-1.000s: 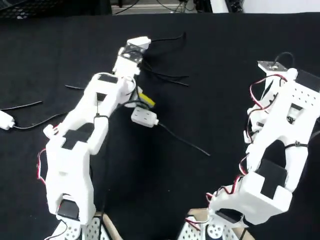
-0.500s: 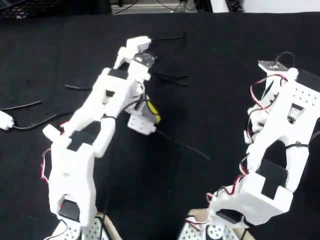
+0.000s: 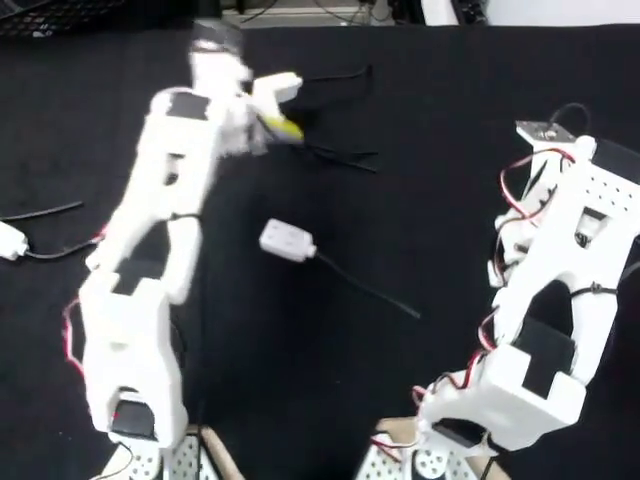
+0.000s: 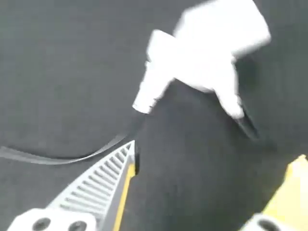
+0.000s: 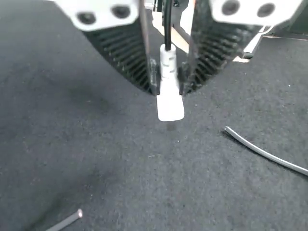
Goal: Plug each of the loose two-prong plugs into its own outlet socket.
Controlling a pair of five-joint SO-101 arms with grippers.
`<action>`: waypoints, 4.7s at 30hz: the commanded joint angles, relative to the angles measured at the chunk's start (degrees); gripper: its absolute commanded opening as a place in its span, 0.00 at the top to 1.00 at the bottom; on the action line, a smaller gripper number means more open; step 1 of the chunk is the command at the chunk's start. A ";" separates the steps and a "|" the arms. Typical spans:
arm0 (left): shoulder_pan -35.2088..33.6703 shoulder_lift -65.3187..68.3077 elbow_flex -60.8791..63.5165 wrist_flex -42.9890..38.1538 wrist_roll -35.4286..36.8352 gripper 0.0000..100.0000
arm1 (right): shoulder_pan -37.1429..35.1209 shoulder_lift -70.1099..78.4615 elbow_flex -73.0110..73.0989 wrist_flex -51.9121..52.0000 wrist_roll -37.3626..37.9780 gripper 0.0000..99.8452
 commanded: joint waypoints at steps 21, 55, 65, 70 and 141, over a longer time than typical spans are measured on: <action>0.31 4.40 -4.09 24.26 35.87 0.55 | -0.18 -1.01 11.65 -6.86 3.52 0.99; 13.32 19.25 -9.63 34.20 53.71 0.55 | 2.11 -1.01 11.47 -6.51 5.54 0.99; 18.07 19.60 -12.00 36.48 53.63 0.55 | 2.55 -1.01 11.47 -6.42 5.63 0.99; 17.71 19.69 -11.91 35.69 52.31 0.62 | 2.46 -1.01 11.47 -6.42 5.54 0.99; 20.88 18.99 -8.40 32.00 15.03 0.58 | 2.55 -1.01 11.56 -5.27 5.54 0.99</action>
